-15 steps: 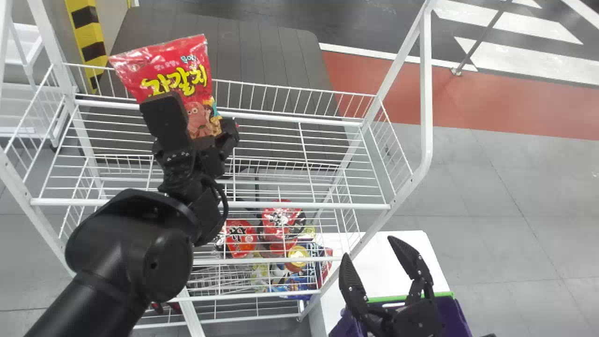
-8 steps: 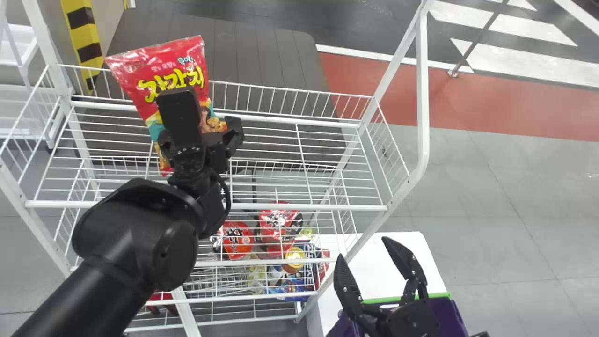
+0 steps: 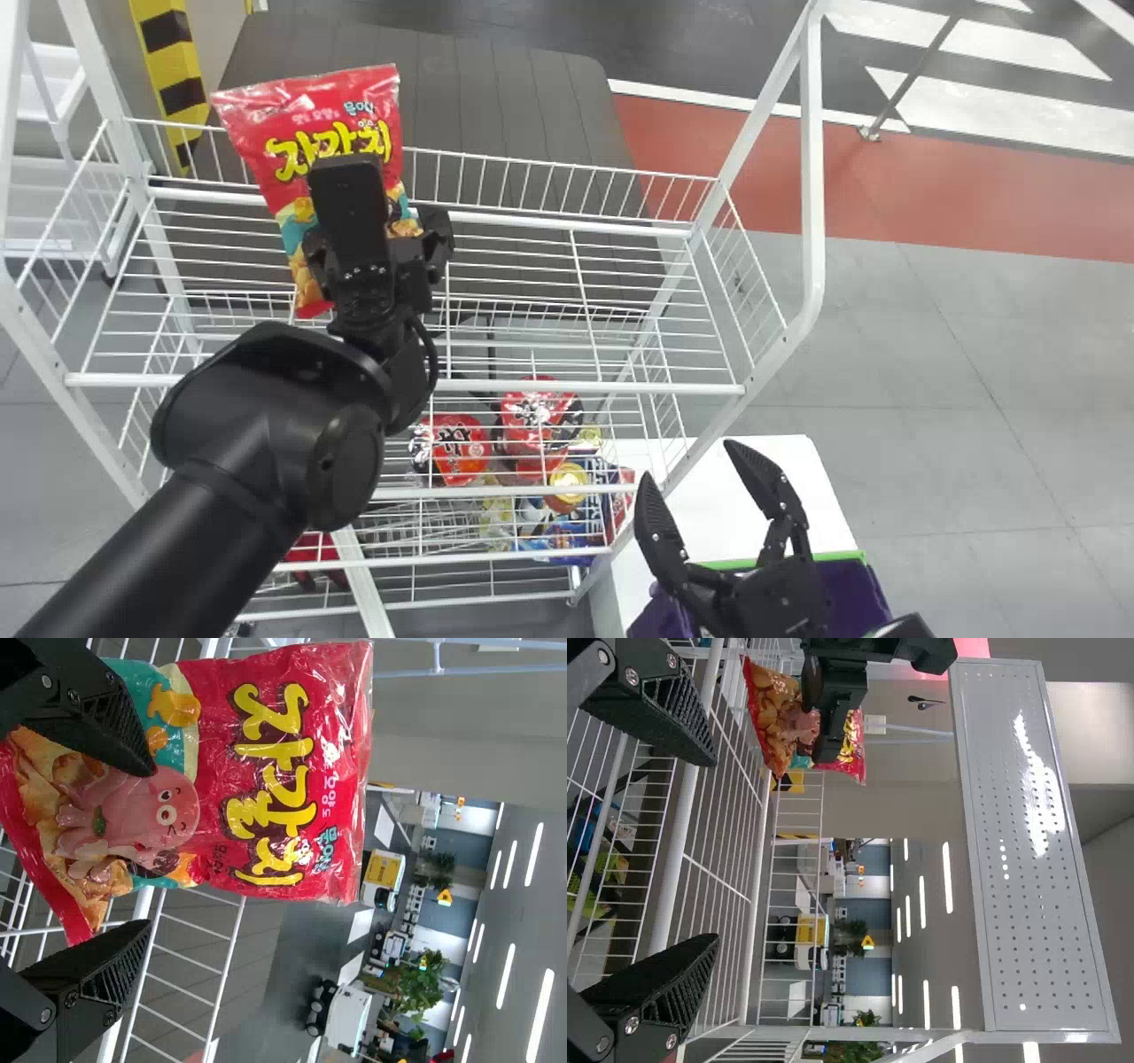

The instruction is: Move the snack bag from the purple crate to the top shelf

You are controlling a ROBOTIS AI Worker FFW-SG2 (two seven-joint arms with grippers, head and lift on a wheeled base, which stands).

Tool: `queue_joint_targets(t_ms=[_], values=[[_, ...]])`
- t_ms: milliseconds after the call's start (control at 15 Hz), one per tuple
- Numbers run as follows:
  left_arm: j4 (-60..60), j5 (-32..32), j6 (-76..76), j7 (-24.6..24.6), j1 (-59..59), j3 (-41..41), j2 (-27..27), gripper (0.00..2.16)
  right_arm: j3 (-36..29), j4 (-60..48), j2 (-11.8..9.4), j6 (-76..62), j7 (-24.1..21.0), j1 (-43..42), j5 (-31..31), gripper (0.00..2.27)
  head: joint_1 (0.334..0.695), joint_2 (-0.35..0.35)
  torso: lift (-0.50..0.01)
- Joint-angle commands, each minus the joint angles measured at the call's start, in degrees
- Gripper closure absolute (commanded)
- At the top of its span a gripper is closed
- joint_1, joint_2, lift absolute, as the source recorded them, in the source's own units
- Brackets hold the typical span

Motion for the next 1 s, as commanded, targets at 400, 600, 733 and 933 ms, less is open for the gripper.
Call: queue_joint_targets(t_ms=[400, 600, 733, 933], values=[[2.0, -2.0, 0.0, 1.0, -0.5, -0.2, -0.1, 0.93, 1.0, 1.6, 0.1, -1.8, 0.0, -1.0, 0.0, 0.12, 0.695, -0.247, 0.004], [1.8, -2.3, -0.4, 1.8, -0.2, -0.1, -0.1, 1.03, 1.2, 2.0, 0.1, -2.8, 0.0, -1.1, -0.1, 0.13, 0.695, -0.24, 0.004], [1.4, -3.2, -1.4, 2.2, 0.9, -0.2, -0.1, 1.03, 1.3, 2.0, 0.1, -2.8, 0.0, -1.2, -0.1, 0.13, 0.695, -0.238, 0.004], [-0.1, -3.8, -1.4, 2.4, 2.2, -0.3, -0.1, 1.03, 1.3, 2.1, 0.0, -3.2, 0.0, -1.2, -0.1, 0.13, 0.695, -0.238, 0.004]])
